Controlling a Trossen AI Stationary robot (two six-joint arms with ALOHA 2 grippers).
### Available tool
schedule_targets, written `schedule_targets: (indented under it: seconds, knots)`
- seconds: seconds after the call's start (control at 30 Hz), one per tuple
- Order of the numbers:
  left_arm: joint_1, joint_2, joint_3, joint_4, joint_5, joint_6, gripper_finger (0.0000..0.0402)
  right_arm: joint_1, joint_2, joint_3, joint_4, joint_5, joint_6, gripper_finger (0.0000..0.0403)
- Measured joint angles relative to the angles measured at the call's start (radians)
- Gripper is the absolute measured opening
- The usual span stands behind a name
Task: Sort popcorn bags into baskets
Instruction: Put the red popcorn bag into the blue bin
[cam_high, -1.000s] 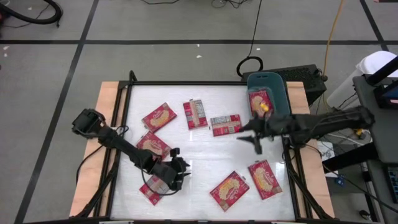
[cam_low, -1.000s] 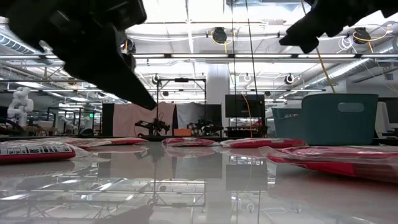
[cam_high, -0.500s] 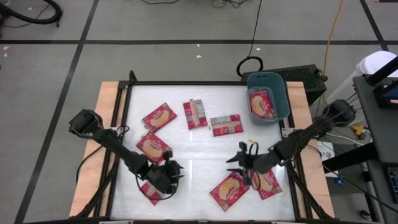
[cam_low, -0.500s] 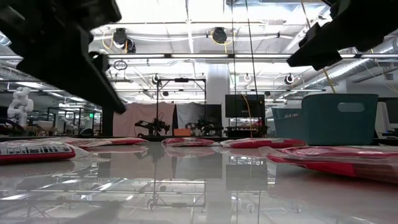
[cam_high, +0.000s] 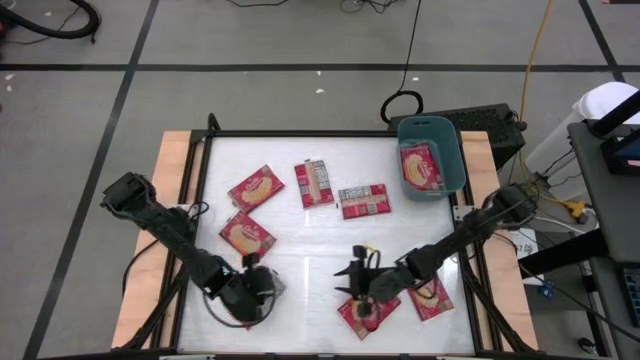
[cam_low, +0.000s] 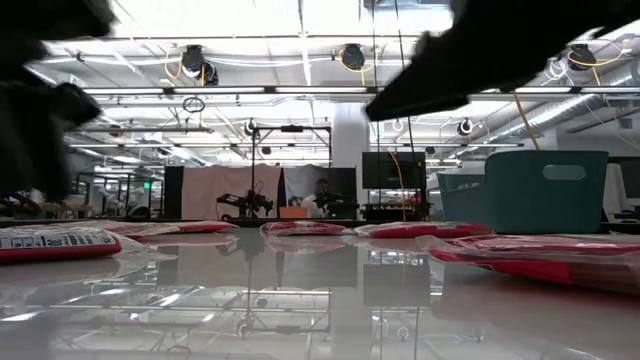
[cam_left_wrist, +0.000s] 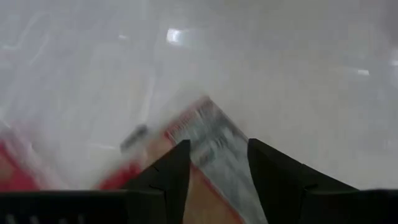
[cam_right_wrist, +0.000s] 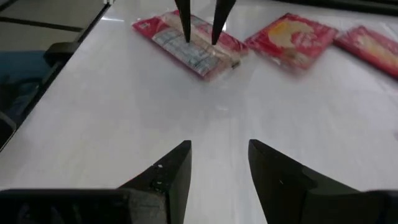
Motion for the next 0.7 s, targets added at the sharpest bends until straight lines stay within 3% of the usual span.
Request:
schedule_targets:
  seconds: [0.23,0.47,0.7]
  knots:
    - [-0.145,-0.004,0.002,0.095,0.038,0.019,0.0163,-0.046,0.102,0.119,0.001,-0.054,-0.094,0.0150]
    - [-0.288,0.029,0.002,0.078,0.060,0.072,0.0164,-0.076,0.117,0.130,0.045,-0.111,-0.105,0.0150]
    - [-0.348,0.029,0.002,0.009,-0.032,0.066,0.0179,-0.095,0.117,0.129,0.050,-0.112,-0.144,0.0150]
